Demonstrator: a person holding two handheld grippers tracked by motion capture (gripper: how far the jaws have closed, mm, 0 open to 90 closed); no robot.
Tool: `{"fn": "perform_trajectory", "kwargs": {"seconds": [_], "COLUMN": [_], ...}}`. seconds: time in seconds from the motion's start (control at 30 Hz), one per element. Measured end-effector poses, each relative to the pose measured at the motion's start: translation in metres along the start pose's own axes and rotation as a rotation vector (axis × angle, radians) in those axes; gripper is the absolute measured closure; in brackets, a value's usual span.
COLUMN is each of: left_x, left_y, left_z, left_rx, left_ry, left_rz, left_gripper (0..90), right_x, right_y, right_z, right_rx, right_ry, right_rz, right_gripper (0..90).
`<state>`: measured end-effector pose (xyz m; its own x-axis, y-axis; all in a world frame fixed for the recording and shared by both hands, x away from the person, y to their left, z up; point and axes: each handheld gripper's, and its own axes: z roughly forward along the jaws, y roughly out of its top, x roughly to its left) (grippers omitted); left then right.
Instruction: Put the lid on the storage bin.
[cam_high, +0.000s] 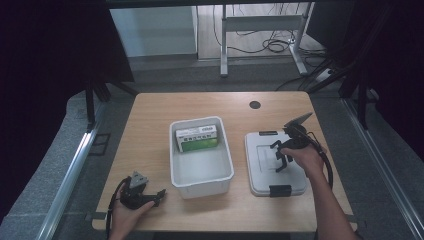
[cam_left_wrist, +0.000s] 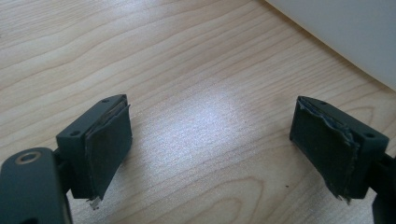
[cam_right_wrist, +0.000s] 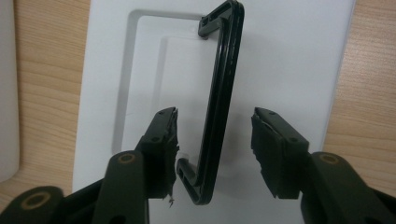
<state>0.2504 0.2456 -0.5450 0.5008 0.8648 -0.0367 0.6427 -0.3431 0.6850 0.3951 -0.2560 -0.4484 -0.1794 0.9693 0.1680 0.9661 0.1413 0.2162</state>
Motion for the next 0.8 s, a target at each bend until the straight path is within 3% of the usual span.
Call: {"fn": "perform_trajectory", "kwargs": {"seconds": [0.4,0.47,0.6,0.8], "left_x": [0.0,0.0,0.0,0.0], "left_y": [0.0,0.0,0.0,0.0], "left_z": [0.0,0.0,0.0,0.0], "left_rx": [0.0,0.0,0.001,0.0], "left_ry": [0.0,0.0,0.0,0.001], "left_rz": [0.0,0.0,0.0,0.0], "left_gripper": [12.8,12.8,12.8,12.9], "right_x": [-0.004,-0.005,-0.005,-0.004], "right_y": [0.01,0.011,0.011,0.012], "right_z": [0.01,0.012,0.011,0.01], "right_rx": [0.043,0.055,0.051,0.043], "right_ry": [0.031,0.028,0.035,0.064], "right_rz": [0.051,0.059,0.047,0.071], "right_gripper": [61.6,64.9,80.5,84.2]}}
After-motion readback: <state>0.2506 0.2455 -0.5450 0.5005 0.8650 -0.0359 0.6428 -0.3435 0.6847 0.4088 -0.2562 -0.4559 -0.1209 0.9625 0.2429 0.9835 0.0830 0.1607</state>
